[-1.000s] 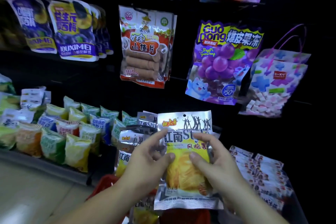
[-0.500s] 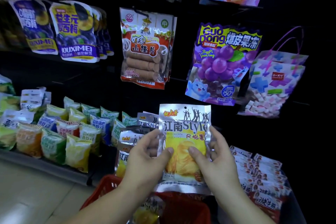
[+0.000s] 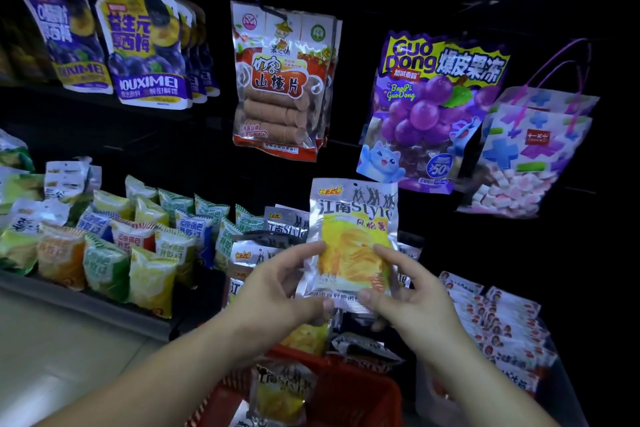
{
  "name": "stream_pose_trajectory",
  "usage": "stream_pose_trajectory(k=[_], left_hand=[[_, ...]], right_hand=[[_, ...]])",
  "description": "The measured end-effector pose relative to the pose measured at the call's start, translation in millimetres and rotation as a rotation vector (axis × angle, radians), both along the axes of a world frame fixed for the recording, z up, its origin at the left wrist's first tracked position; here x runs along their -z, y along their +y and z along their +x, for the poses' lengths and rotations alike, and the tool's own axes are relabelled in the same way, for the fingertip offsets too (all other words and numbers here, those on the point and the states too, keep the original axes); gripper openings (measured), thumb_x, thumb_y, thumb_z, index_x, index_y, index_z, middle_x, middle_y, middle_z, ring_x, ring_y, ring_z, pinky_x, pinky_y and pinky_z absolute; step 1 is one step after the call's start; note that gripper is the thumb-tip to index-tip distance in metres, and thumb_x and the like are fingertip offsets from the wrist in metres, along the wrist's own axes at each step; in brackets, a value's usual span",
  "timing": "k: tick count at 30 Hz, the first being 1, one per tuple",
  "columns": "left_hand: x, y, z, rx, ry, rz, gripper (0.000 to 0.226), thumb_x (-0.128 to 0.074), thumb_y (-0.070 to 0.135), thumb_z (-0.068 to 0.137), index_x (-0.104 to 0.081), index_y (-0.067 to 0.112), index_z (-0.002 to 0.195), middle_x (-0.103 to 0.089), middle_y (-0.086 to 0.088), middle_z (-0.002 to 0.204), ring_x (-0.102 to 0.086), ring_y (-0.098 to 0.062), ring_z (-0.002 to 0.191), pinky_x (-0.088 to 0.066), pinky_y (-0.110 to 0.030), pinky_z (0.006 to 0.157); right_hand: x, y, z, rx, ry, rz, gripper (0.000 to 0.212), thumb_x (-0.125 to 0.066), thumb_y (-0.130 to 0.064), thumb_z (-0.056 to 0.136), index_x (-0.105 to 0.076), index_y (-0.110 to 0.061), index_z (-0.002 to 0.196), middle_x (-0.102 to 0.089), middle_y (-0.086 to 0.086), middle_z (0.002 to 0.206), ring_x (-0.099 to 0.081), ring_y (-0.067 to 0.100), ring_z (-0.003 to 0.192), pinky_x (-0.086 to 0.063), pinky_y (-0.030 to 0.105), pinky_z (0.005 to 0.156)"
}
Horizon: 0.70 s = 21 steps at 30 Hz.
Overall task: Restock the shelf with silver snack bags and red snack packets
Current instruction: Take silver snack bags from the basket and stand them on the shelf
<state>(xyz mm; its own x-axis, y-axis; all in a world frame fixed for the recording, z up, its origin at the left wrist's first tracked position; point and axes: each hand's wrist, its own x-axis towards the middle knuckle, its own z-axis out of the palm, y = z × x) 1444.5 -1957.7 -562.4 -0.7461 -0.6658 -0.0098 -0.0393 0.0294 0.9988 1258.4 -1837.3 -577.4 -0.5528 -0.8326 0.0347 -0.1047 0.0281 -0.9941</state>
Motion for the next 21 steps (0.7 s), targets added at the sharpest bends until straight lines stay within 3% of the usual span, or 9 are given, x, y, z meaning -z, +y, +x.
stream_pose_trajectory(k=[2,5,8,10,12,14,16,19,21], left_hand=[[-1,0,2,0.014,-0.040,-0.023,0.074,-0.080,0.005,0.086,-0.052,0.043,0.143,-0.045,0.021,0.130,-0.076,-0.023,0.092,-0.063,-0.033,0.077],[2,0,2,-0.098,-0.064,-0.038,0.068,-0.080,0.007,0.086,-0.056,0.039,0.140,-0.053,0.007,0.132,-0.075,-0.023,0.079,-0.062,-0.028,0.070],[0,-1,4,-0.120,-0.014,-0.013,0.060,-0.078,0.007,0.089,-0.059,0.038,0.137,-0.054,0.009,0.138,-0.075,-0.018,0.081,-0.062,-0.029,0.076],[-3,-4,8,-0.087,0.015,0.013,0.055,-0.075,0.012,0.092,-0.060,0.043,0.135,-0.049,0.014,0.145,-0.075,-0.016,0.091,-0.062,-0.035,0.084],[-4,-7,10,-0.061,0.030,0.048,0.051,-0.071,0.014,0.095,-0.060,0.043,0.136,-0.044,0.015,0.150,-0.075,-0.017,0.095,-0.062,-0.037,0.087],[-4,-9,10,-0.104,0.049,0.089,0.049,-0.071,0.012,0.096,-0.061,0.038,0.136,-0.045,0.012,0.150,-0.076,-0.015,0.093,-0.062,-0.036,0.087],[0,-10,11,-0.184,0.045,0.088,0.046,-0.071,0.010,0.095,-0.063,0.035,0.133,-0.057,0.014,0.139,-0.076,-0.012,0.084,-0.062,-0.036,0.084],[9,-5,9,-0.226,-0.052,-0.068,0.041,-0.068,0.012,0.097,-0.064,0.037,0.129,-0.070,0.019,0.077,-0.054,-0.022,0.058,-0.055,-0.032,0.059],[16,9,4,-0.188,-0.048,-0.252,0.040,-0.067,0.009,0.097,-0.066,0.035,0.127,-0.067,0.019,0.081,-0.053,-0.011,0.059,-0.047,-0.028,0.057]], right_hand=[[0,0,0,0.027,0.040,-0.007,0.059,-0.092,-0.020,0.074,-0.069,-0.055,0.116,-0.065,0.012,0.132,-0.069,0.031,0.107,-0.058,0.027,0.066],[2,3,-3,-0.011,0.147,0.051,0.063,-0.091,-0.037,0.069,-0.066,-0.051,0.126,-0.056,-0.012,0.128,-0.065,0.026,0.118,-0.056,0.032,0.092],[0,7,-5,-0.213,0.194,0.147,0.080,-0.087,-0.017,0.081,-0.050,-0.051,0.143,-0.046,-0.015,0.134,-0.056,0.011,0.129,-0.045,0.026,0.091],[-1,8,-10,-0.294,0.098,0.138,0.083,-0.077,-0.001,0.088,-0.048,-0.054,0.144,-0.041,-0.019,0.146,-0.056,0.008,0.128,-0.046,0.028,0.087],[-4,8,-12,-0.334,-0.003,0.122,0.085,-0.069,0.010,0.090,-0.051,-0.055,0.142,-0.039,-0.013,0.155,-0.066,0.017,0.111,-0.054,0.040,0.084],[-3,7,-14,-0.348,-0.010,0.179,0.088,-0.064,0.012,0.089,-0.051,-0.057,0.140,-0.046,0.010,0.154,-0.065,0.034,0.096,-0.051,0.044,0.080],[0,6,-12,-0.232,0.106,0.237,0.087,-0.061,0.014,0.088,-0.054,-0.060,0.133,-0.054,0.007,0.145,-0.064,0.041,0.114,-0.051,0.038,0.073],[-5,6,0,-0.001,0.397,0.159,0.071,-0.068,-0.002,0.094,-0.051,-0.063,0.126,-0.048,-0.025,0.140,-0.054,0.012,0.132,-0.054,0.022,0.078],[-11,4,17,-0.044,0.282,0.028,0.056,-0.068,-0.026,0.097,-0.047,-0.063,0.134,-0.054,-0.042,0.129,-0.055,-0.010,0.124,-0.051,0.015,0.086]])
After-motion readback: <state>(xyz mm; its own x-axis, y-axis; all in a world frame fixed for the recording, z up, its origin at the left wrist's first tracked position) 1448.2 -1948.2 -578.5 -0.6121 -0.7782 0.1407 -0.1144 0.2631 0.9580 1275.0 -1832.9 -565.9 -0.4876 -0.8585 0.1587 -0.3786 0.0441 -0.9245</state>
